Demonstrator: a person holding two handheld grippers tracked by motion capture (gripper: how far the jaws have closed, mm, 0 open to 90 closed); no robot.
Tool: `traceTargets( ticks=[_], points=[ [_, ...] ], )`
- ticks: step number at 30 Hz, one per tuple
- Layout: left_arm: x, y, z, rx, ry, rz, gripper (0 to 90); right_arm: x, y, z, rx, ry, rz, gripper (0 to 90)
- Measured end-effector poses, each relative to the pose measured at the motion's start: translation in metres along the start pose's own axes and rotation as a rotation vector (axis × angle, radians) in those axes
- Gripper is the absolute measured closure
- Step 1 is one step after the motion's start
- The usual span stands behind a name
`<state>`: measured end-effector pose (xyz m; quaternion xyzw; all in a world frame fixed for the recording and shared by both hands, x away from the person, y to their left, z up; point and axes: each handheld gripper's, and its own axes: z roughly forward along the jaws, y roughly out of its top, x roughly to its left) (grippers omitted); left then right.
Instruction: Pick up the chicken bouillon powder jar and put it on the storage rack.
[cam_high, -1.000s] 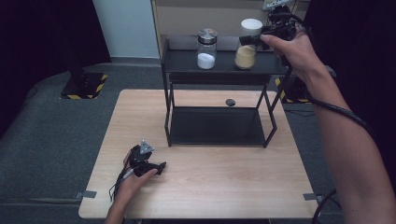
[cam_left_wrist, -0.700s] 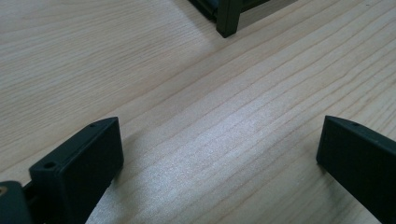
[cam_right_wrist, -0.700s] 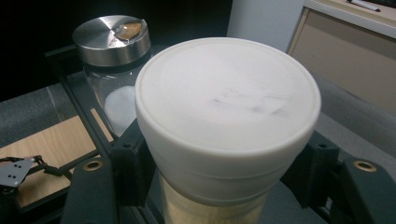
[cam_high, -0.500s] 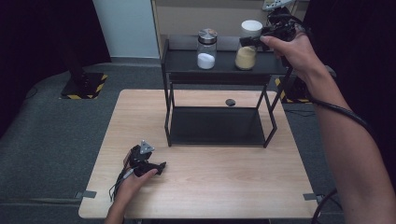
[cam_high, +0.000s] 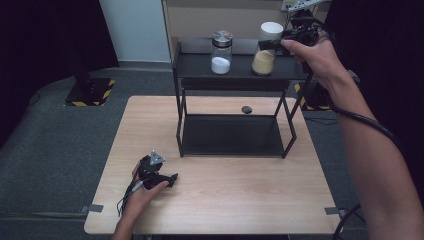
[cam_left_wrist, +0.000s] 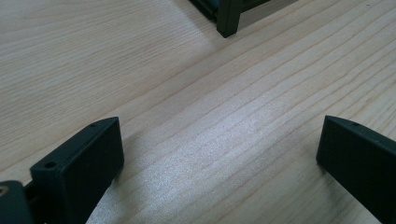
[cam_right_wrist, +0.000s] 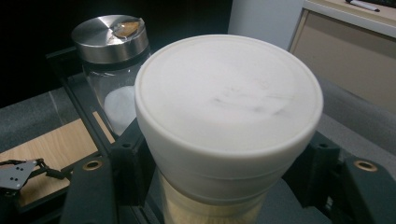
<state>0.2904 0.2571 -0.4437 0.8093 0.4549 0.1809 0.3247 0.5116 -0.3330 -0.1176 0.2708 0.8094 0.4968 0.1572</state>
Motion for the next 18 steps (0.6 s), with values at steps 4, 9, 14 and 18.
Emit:
traceTargets(
  ticks=[4, 9, 14, 18],
  points=[
    [0.0, 0.0, 0.0, 0.0, 0.0, 0.0, 0.0, -0.0003, 0.0004, 0.0003, 0.002, 0.002, 0.002, 35.5],
    [0.0, 0.0001, 0.0, 0.0, 0.0, 0.0, 0.0, -0.0002, 0.0034, 0.001, 0.013, 0.0, -0.002, 35.1],
    [0.0, 0.0, 0.0, 0.0, 0.0, 0.0, 0.0, 0.0014, 0.0059, 0.0027, 0.035, -0.006, -0.009, 32.9],
    [-0.0003, 0.0, -0.0001, 0.0, 0.001, -0.001, 0.0, 0.0042, 0.0068, 0.0047, 0.052, -0.016, -0.024, 25.3]
  ],
)
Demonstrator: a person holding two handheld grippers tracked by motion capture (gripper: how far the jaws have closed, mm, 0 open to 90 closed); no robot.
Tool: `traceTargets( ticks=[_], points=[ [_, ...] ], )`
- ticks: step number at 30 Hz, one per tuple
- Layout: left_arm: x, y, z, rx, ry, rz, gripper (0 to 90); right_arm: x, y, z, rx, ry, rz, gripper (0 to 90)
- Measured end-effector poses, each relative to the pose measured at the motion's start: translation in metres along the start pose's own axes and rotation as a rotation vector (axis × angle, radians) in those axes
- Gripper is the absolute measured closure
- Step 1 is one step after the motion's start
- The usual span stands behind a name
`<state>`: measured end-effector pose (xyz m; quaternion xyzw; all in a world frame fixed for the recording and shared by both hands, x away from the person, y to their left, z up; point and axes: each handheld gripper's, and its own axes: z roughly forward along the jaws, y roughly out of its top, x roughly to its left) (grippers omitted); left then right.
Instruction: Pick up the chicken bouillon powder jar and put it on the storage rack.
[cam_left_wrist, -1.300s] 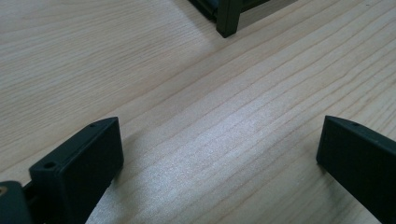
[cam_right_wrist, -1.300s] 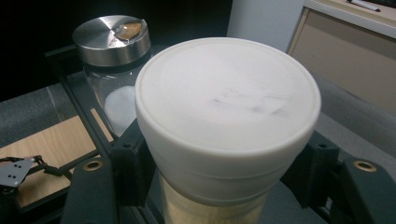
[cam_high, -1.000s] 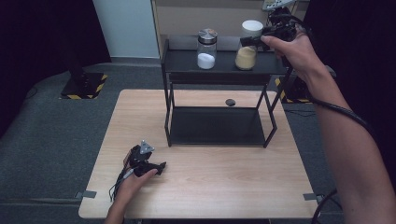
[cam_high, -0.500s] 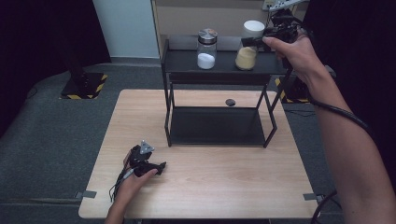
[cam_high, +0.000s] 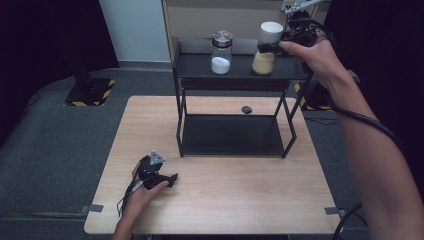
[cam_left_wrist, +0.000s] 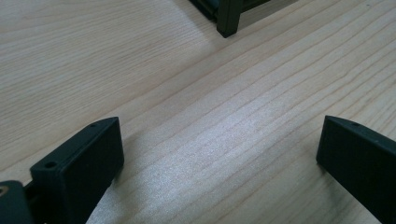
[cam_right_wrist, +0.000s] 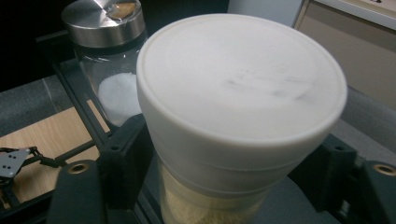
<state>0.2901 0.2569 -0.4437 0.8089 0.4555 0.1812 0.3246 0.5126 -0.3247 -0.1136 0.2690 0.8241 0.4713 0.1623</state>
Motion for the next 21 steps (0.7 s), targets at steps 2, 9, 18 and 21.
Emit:
traceTargets(
  ticks=[2, 9, 18, 21],
  points=[
    [0.0, 0.0, 0.0, 0.0, 0.0, 0.0, 0.0, 0.003, 0.0, 0.0, 0.005, -0.015, -0.002, 20.2],
    [0.0, 0.0, 0.0, 0.0, 0.001, 0.0, 0.0, 0.009, 0.0, -0.008, 0.004, -0.037, -0.017, 8.7],
    [0.0, 0.0, 0.0, 0.0, 0.0, 0.0, 0.0, 0.017, -0.006, -0.027, -0.011, -0.052, -0.011, 4.0],
    [0.0, 0.0, 0.0, 0.0, 0.001, -0.001, 0.0, 0.022, -0.007, -0.034, -0.001, -0.058, -0.013, 3.9]
  ],
)
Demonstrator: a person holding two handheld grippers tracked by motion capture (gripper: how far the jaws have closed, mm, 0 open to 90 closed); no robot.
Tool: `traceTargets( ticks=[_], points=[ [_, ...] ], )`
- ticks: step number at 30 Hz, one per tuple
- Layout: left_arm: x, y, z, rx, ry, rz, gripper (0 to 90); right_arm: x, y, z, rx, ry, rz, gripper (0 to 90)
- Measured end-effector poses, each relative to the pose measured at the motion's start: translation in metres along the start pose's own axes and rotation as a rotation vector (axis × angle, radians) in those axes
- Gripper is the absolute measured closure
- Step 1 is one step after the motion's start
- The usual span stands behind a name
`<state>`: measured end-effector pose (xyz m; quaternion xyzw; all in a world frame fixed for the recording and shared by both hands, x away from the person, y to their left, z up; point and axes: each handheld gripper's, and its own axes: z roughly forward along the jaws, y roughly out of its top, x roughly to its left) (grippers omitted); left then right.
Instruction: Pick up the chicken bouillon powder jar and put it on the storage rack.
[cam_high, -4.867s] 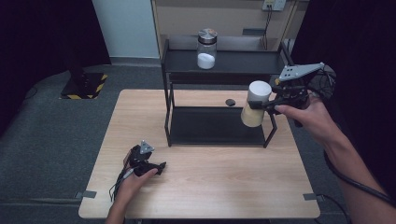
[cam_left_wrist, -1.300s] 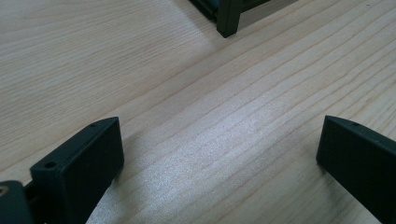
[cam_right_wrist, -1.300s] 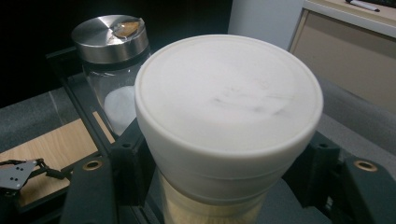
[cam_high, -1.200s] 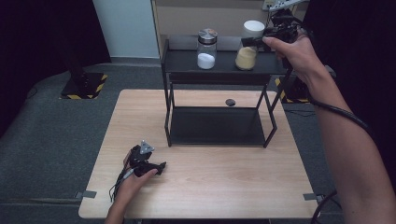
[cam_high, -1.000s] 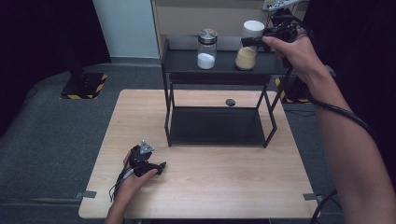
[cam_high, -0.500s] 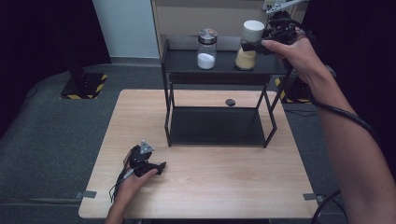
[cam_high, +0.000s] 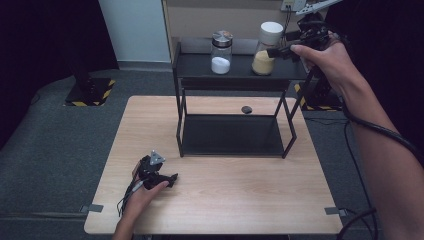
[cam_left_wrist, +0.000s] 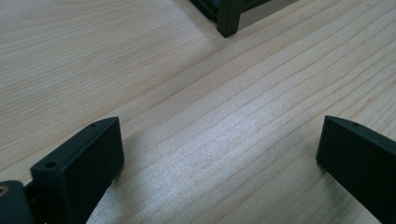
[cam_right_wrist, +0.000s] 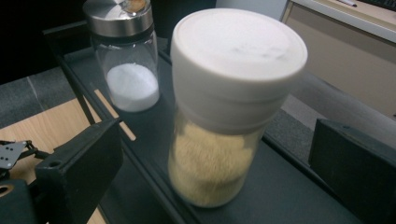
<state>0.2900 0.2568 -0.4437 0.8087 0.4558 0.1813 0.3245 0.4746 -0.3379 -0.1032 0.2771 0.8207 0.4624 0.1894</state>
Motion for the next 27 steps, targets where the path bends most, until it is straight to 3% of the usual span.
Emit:
traceTargets(
  ticks=[11, 20, 27],
  points=[
    [-0.001, 0.0, 0.0, 0.0, 0.004, -0.003, 0.0, 0.019, -0.016, -0.021, 0.0, 0.017, -0.018, 4.1],
    [-0.004, -0.001, -0.001, 0.0, 0.014, -0.01, 0.0, 0.048, -0.026, -0.035, 0.036, 0.022, -0.051, 4.6],
    [-0.004, -0.001, -0.001, 0.0, 0.016, -0.012, 0.0, 0.064, -0.03, -0.036, 0.072, 0.039, -0.068, 4.7]
  ],
)
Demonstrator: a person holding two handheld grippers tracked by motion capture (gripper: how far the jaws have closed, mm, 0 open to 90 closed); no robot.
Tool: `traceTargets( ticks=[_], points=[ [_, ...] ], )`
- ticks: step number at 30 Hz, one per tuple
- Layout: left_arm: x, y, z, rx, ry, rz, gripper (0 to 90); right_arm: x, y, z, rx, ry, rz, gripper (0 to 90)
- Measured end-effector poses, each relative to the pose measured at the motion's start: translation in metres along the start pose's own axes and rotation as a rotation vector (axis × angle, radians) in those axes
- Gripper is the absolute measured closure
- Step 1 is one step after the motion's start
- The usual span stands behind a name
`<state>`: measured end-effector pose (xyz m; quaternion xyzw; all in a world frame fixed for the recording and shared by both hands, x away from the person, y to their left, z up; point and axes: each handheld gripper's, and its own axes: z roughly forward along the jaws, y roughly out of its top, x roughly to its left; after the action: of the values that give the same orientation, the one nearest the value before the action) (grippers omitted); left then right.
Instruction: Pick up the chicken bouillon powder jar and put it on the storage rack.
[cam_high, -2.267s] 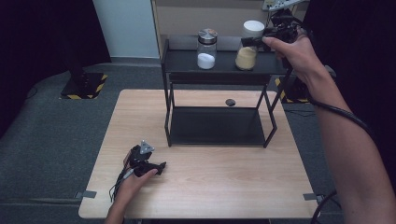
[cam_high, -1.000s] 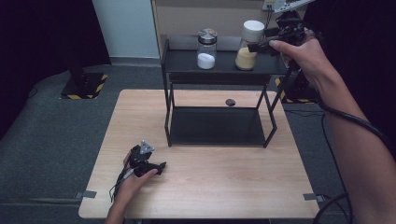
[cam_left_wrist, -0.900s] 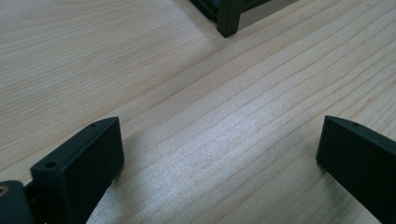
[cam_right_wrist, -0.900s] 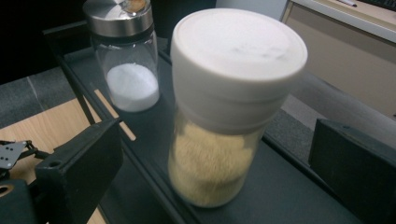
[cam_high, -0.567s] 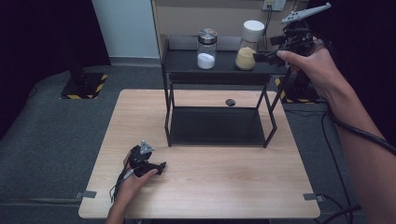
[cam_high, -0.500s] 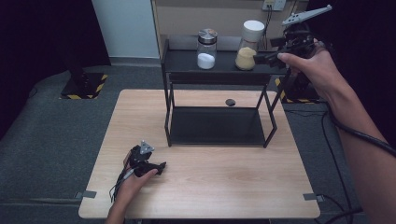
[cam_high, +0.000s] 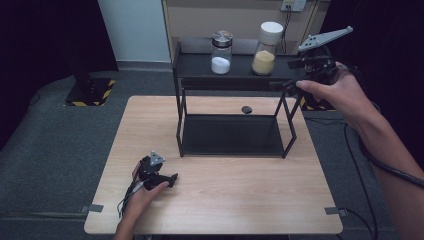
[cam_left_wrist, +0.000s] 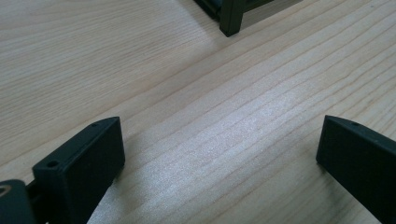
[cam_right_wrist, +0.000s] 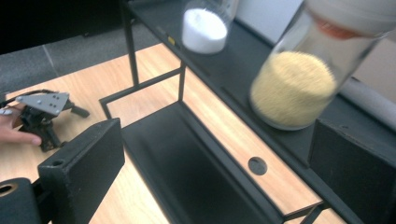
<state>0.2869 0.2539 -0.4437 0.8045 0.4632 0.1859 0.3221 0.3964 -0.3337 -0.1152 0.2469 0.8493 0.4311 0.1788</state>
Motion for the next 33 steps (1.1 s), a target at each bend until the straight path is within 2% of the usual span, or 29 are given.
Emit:
traceTargets(
  ticks=[9, 18, 33],
  points=[
    [0.001, 0.0, 0.0, 0.001, -0.004, 0.001, 0.0, 0.012, -0.007, 0.015, 0.049, 0.032, -0.011, 5.0],
    [0.0, 0.0, 0.0, 0.002, -0.003, 0.0, 0.0, 0.021, -0.024, 0.034, 0.087, 0.072, -0.016, 5.2],
    [0.0, 0.0, 0.0, 0.002, -0.002, 0.0, 0.0, 0.028, -0.046, 0.063, 0.144, 0.125, -0.001, 5.2]
  ],
)
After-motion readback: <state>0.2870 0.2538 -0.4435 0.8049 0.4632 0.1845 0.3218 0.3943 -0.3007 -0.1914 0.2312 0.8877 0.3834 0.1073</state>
